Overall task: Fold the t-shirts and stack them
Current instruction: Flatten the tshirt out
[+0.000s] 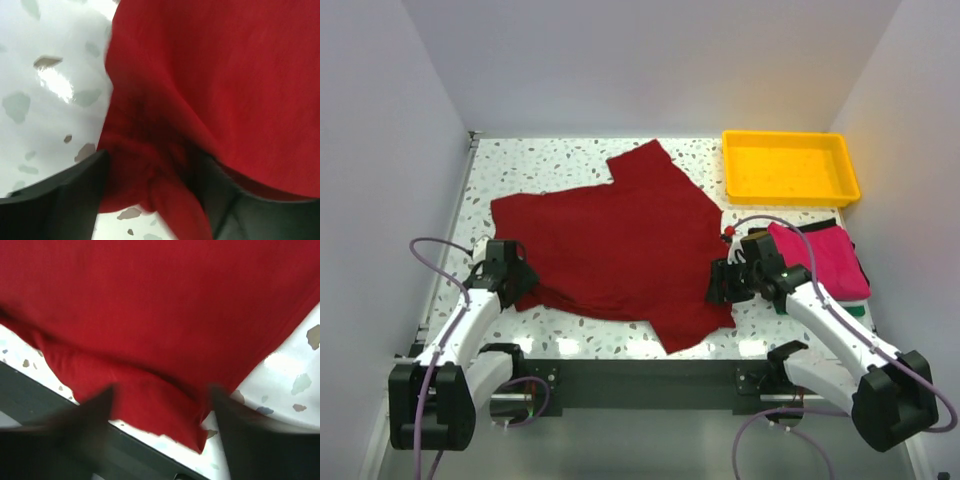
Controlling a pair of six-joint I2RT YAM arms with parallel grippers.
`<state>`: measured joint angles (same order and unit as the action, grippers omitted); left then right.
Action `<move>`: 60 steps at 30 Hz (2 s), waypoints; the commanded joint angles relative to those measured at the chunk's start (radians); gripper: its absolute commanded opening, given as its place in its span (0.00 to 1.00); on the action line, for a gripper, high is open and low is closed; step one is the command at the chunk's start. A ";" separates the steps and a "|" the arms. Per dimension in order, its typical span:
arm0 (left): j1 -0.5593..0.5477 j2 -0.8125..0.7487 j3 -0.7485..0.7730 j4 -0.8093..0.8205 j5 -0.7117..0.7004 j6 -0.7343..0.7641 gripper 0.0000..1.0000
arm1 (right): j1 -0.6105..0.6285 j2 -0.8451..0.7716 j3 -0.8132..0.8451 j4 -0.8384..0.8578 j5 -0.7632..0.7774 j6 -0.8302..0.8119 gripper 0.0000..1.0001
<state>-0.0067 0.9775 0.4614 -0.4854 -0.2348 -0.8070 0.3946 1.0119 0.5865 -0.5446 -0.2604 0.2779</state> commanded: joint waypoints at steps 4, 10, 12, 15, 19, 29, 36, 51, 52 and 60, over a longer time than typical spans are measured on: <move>-0.012 -0.057 0.019 -0.093 0.086 -0.074 1.00 | 0.003 -0.093 0.093 -0.130 -0.053 0.076 0.99; -0.012 -0.251 0.273 -0.370 -0.108 -0.135 1.00 | 0.003 -0.125 0.242 -0.221 0.045 0.061 0.99; -0.012 -0.316 0.325 -0.409 -0.150 -0.152 1.00 | 0.003 -0.108 0.274 -0.168 0.046 0.061 0.99; -0.010 -0.387 0.391 -0.427 -0.202 -0.166 1.00 | 0.004 -0.032 0.329 -0.088 0.013 0.057 0.99; -0.012 -0.315 0.402 -0.293 -0.178 -0.056 1.00 | 0.056 0.176 0.450 0.088 0.026 0.044 0.99; 0.007 0.298 0.474 0.017 -0.130 0.075 1.00 | 0.165 1.055 1.214 0.014 0.217 -0.063 0.99; 0.083 0.603 0.571 0.142 -0.121 0.134 1.00 | 0.136 1.471 1.712 -0.130 0.286 -0.135 0.99; 0.097 1.124 0.954 0.151 -0.008 0.192 1.00 | -0.026 1.649 1.823 -0.130 0.161 -0.098 0.99; 0.097 1.138 0.994 0.157 0.002 0.195 1.00 | -0.031 1.674 1.842 -0.129 0.161 -0.097 0.99; 0.097 1.329 1.233 0.183 0.135 0.265 1.00 | -0.097 1.729 1.917 -0.003 0.176 -0.100 0.99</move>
<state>0.0841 2.2066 1.6417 -0.3378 -0.2306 -0.5732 0.3340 2.6904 2.4985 -0.5716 -0.0971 0.1822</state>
